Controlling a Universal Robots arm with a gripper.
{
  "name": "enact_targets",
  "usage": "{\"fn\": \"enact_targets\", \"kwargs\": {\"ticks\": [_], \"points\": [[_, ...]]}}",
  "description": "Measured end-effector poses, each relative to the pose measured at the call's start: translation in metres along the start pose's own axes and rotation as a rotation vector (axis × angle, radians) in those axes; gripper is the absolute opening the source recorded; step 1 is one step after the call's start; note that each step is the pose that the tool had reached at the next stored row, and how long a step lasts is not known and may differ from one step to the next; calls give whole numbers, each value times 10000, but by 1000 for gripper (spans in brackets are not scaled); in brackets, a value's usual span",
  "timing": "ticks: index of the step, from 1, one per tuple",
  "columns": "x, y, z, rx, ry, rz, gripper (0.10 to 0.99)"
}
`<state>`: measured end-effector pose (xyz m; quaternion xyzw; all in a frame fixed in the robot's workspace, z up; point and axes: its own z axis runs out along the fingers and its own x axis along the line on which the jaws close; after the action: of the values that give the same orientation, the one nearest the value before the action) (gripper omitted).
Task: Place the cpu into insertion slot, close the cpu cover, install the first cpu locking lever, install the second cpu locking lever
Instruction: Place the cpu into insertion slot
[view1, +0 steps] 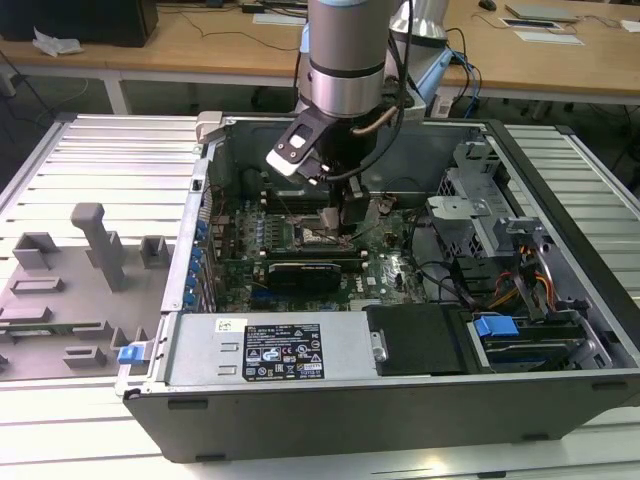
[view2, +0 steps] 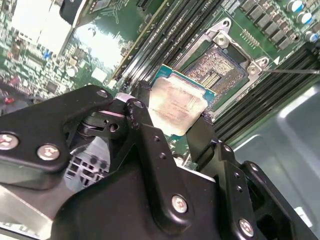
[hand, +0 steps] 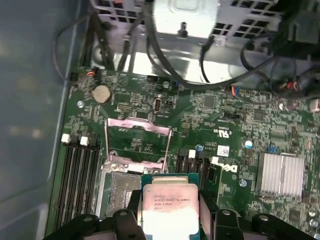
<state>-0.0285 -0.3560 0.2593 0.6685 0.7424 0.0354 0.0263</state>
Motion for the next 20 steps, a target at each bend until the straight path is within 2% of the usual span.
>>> {"fn": "enact_targets", "kwargs": {"ticks": [4, 7, 14, 20], "points": [[7, -4, 31, -2, -36, 387, 541], [45, -6, 58, -4, -49, 555, 541], [110, -23, 109, -5, -55, 624, 541], [211, -48, 174, -6, -54, 625, 541]]}}
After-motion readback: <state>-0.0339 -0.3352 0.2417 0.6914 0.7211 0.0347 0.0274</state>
